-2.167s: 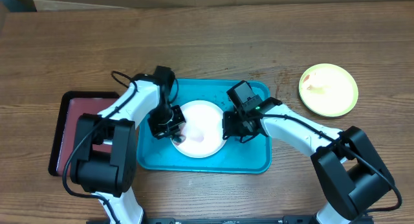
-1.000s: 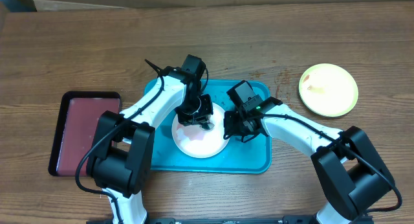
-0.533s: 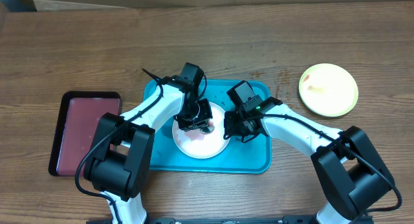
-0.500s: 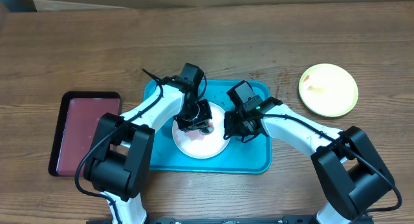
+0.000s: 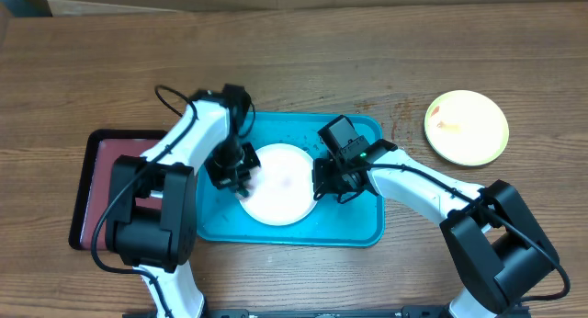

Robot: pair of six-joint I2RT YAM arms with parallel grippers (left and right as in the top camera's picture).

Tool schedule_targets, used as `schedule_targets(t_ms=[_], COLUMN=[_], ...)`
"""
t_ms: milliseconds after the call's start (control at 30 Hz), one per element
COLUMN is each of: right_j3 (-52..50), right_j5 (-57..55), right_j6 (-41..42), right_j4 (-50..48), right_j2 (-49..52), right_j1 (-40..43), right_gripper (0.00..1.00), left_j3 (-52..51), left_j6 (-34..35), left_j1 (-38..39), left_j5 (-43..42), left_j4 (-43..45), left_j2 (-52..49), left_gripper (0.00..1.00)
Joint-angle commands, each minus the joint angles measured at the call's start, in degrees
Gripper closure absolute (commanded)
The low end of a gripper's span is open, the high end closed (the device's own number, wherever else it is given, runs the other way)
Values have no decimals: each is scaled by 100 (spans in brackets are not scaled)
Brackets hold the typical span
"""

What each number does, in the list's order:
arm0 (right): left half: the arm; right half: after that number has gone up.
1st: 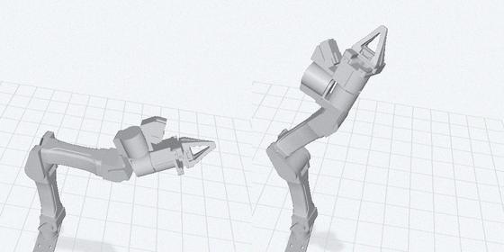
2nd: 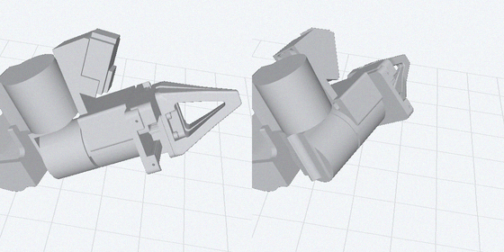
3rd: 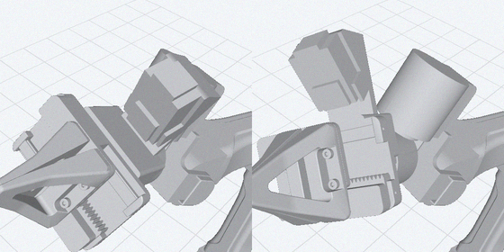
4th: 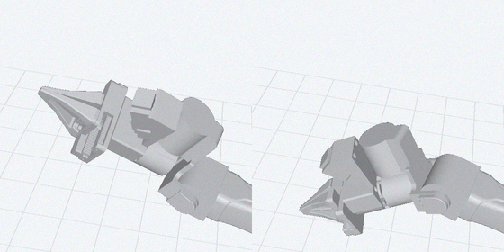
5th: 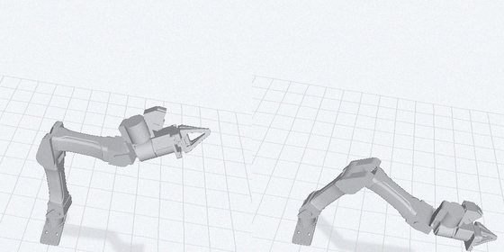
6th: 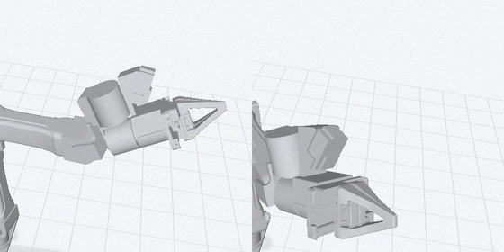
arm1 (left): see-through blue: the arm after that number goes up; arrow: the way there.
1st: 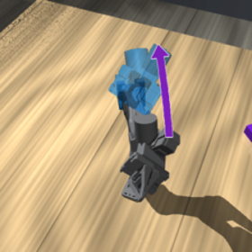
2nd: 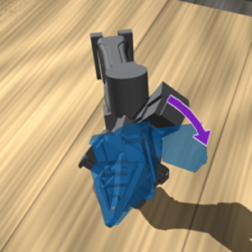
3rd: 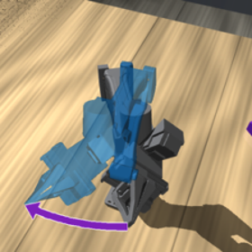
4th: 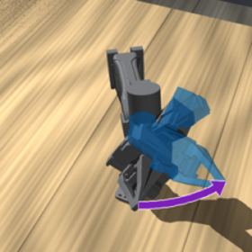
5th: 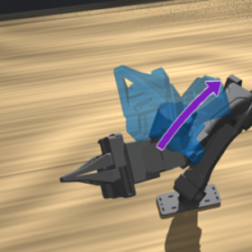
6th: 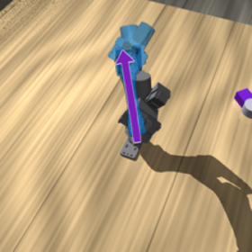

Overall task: Clean dirty plates on tray and stack at the side
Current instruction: 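Scrub the white plate with the sponge while right gripper holds it, then lift the white plate with the right gripper and tilt it up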

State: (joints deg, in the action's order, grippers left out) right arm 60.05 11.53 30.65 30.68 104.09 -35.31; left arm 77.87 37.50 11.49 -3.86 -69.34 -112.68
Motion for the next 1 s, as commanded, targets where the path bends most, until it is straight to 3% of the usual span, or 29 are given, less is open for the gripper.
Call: schedule_targets(t_ms=[0, 267, 500, 700, 967], right_j3=[-7, 385, 1565, 2931, 3711], right_j5=[-398, -380, -872, -2426, -6404], right_j6=[-42, -407, -992, -1296, -2481], right_j4=[39, 284, 1397, 2319, 2509], right_j2=[-17, -20, -37, -59, -59], right_j1=[129, 122, 72, -468, -1843], right_gripper=[96, 96, 96, 96, 96], left_j3=[922, 1906, 1904, 1897, 1217], left_j6=[-142, -151, -59, -76, -326], left_j1=[-243, -417, -1565, -3060, -4151], left_j5=[1001, 872, 874, 833, 708], left_j4=[-431, -914, -1279, -1788, -1670], left_j2=[-2, 859, 2090, 2396, 2391], left_gripper=[96, 96, 96, 96, 96])
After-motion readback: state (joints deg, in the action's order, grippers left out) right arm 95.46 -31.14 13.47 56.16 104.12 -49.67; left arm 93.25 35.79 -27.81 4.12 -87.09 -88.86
